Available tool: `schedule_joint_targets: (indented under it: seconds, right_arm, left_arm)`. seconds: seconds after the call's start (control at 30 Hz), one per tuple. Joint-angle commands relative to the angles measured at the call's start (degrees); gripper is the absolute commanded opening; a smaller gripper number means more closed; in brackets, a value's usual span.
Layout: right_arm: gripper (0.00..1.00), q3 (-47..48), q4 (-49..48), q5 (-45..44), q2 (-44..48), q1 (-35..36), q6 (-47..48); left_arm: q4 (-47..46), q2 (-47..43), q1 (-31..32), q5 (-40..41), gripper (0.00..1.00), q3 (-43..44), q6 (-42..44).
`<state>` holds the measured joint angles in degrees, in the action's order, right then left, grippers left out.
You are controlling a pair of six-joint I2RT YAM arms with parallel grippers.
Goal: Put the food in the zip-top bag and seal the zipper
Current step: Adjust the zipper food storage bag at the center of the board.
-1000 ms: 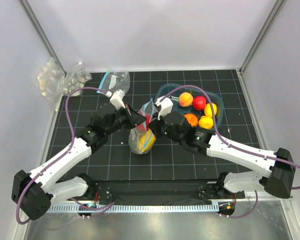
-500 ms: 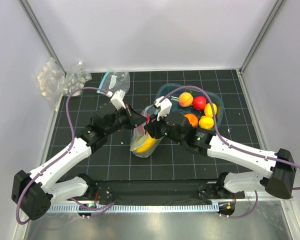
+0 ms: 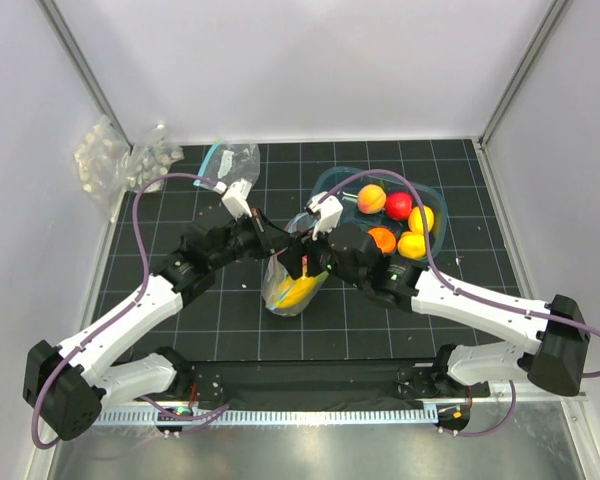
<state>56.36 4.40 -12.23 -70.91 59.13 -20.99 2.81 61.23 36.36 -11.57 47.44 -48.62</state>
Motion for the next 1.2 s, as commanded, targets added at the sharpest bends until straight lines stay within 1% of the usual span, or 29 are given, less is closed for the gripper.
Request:
schedule_joint_targets:
  seconds: [0.0,0.17,0.27,0.37,0.4,0.43,0.47,0.5,0.57,0.63,0.67,0.7,0.77,0.8,0.87,0.9,0.93,1.0,1.07,1.17]
  right_arm:
    - [0.70,1.4,-3.3,0.5,-0.5,0.4,-1.4]
    - [0.72,1.6,-2.9,-0.1,-1.2,0.4,-1.9]
    - [0.66,2.0,-2.3,-1.6,-1.3,0.5,-2.0]
    - [0.55,2.6,-0.6,-3.6,-1.7,0.5,-2.6]
    - [0.47,2.7,-0.2,-4.0,-1.9,0.5,-2.5]
    - [0.43,2.9,0.0,-4.1,-2.0,0.4,-2.6]
    - [0.36,3.0,0.3,-4.6,-2.1,0.5,-2.7]
    - [0.32,3.1,0.6,-5.0,-2.2,0.5,-2.9]
    - [0.26,3.5,1.2,-5.8,-2.6,0.5,-3.2]
    - [0.17,4.5,2.8,-7.1,-3.2,0.5,-3.4]
    - [0.10,4.7,3.6,-7.4,-3.3,0.5,-3.4]
    - [0.08,4.8,3.9,-8.3,-3.3,0.5,-3.5]
    - [0.01,5.0,4.5,-9.4,-2.8,0.5,-4.1]
    - [0.01,4.8,4.6,-10.3,-2.5,0.5,-4.4]
    - [0.01,4.6,5.3,-13.3,-1.6,0.5,-5.2]
    - [0.01,4.3,5.9,-14.9,-0.4,0.5,-5.6]
    - [0.01,3.9,6.2,-18.5,0.3,0.4,-6.2]
    - [0.01,3.3,7.0,-21.7,2.8,0.5,-7.6]
    - [0.01,2.7,7.9,-25.6,4.2,0.4,-8.4]
    - [0.01,2.8,9.6,-29.2,6.3,0.5,-9.7]
  left_arm:
    - [-2.5,-0.9,0.2,-0.2,0.07,2.0,1.0]
    - [-2.6,-0.9,0.2,-0.4,0.07,2.0,1.0]
    - [-2.5,-0.9,0.2,-0.4,0.07,2.1,1.1]
    - [-2.5,-0.6,0.2,-0.7,0.13,2.3,1.2]
    - [-2.6,-0.6,0.2,-0.8,0.18,2.3,1.2]
    - [-2.5,-0.5,0.1,-0.8,0.20,2.4,1.2]
    - [-2.5,-0.5,0.2,-0.9,0.22,2.5,1.2]
    - [-2.5,-0.5,0.2,-1.1,0.26,2.6,1.3]
    - [-2.5,-0.6,0.2,-1.0,0.31,2.7,1.5]
    - [-1.6,-1.1,0.2,-0.6,0.38,3.2,2.4]
    - [-1.0,-1.3,0.2,-0.3,0.41,3.4,2.7]
    - [-0.3,-1.8,0.2,0.2,0.47,3.7,3.1]
    - [1.3,-3.3,0.2,2.0,0.55,3.8,4.2]
    - [1.6,-3.8,0.3,2.5,0.64,3.6,4.3]
    - [1.7,-5.2,0.4,2.9,0.71,3.2,4.8]
    - [1.8,-5.7,0.4,2.7,0.78,3.1,5.1]
    - [1.8,-5.9,0.5,2.7,0.81,3.1,5.5]
    - [1.8,-6.6,0.7,1.2,0.89,3.3,7.2]
    - [1.3,-6.8,1.4,-0.1,0.92,3.3,8.7]
    - [-0.8,-7.6,3.1,-1.7,0.93,2.8,11.6]
